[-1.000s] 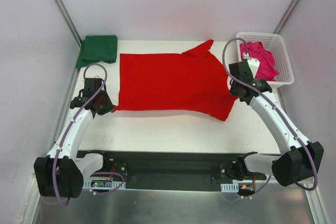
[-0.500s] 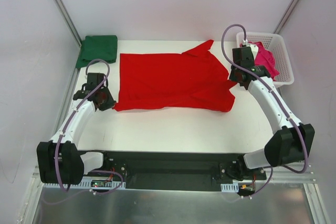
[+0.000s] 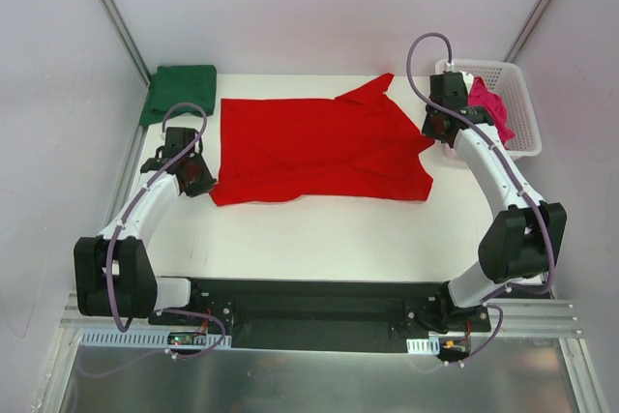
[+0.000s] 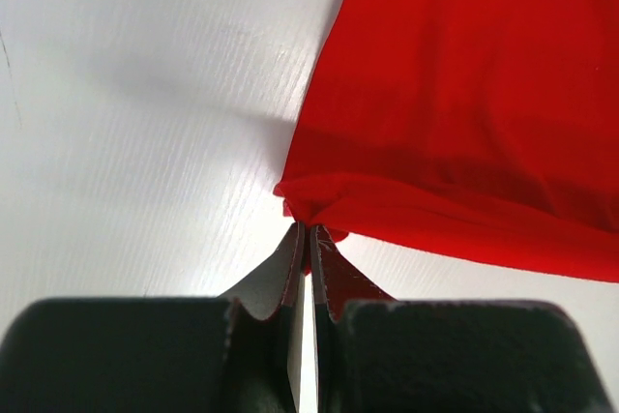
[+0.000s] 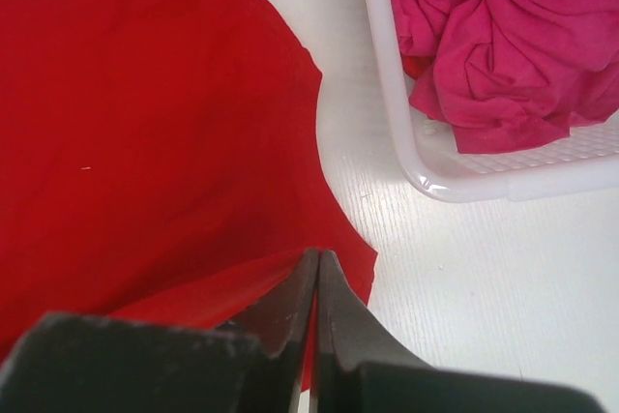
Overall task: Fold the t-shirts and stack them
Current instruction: Fold the flattened tshirt in 1/3 of the way
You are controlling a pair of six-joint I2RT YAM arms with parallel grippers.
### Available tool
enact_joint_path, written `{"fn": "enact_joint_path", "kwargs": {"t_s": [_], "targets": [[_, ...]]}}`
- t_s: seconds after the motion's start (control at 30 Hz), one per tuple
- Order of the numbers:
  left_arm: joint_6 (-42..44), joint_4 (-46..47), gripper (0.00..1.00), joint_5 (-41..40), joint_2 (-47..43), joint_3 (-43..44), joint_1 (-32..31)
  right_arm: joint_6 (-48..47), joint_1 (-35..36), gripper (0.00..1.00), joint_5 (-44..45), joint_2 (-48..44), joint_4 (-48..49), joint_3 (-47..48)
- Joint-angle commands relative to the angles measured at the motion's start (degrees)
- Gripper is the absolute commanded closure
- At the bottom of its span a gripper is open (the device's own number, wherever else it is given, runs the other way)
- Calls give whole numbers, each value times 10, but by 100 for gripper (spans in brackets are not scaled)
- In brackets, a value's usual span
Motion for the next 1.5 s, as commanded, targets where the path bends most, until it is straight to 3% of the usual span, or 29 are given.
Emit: {"fn": "enact_joint_path", "kwargs": {"t_s": [0.0,0.63,1.47], "targets": [[5,23,100,-6,22,30,7,-11,-11,99,0,0,19,30],[13,63,100,14,113,99,7,-11,-25,99,-3,20,19,33],[11,117,100,34,206,128,7,-13,-39,99,-6,72,29,51]]}}
